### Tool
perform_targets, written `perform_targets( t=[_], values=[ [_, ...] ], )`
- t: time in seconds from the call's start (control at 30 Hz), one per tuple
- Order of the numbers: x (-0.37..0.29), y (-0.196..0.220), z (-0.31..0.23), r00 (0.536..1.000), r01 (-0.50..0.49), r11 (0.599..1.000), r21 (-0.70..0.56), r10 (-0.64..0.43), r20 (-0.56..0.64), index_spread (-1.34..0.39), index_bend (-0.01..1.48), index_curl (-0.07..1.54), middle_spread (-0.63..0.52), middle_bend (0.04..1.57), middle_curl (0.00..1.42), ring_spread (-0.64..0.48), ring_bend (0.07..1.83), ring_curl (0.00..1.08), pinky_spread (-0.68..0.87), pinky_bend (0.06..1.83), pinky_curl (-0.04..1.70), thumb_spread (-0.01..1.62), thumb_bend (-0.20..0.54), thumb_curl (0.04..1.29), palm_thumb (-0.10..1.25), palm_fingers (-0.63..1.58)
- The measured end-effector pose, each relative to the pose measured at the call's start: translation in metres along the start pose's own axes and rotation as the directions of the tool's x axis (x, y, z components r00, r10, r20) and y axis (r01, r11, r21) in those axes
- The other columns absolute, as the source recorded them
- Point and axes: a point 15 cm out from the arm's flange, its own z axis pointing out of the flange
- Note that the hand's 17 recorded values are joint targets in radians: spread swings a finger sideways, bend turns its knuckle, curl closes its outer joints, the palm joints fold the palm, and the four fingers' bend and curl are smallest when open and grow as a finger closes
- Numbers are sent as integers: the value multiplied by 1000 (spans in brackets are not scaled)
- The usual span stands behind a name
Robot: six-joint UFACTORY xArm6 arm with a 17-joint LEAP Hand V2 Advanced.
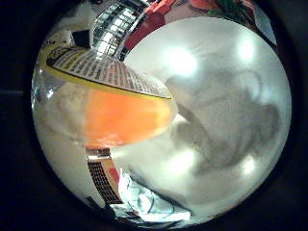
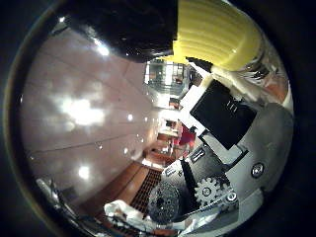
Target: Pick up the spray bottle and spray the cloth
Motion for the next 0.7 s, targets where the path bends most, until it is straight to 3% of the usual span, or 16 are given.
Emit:
perform_targets(
  t=[0.2,0.4,0.7],
  values=[
    [-26,36,-28,986,77,967,-241,-110,-128,-183,1172,754,-96,1379,671,-172,1458,647,-157,1162,1113,1018,-13,660,1078,1150],
    [-58,66,-48,945,108,884,-455,-233,-228,-183,1179,748,-95,1392,661,-172,1464,647,-157,1111,1211,1005,-13,684,1067,1150],
    [-108,92,-51,824,92,691,-717,-457,-334,-184,1177,747,-94,1395,649,-171,1465,641,-164,1054,1313,986,-14,712,1055,1157]
  ],
)
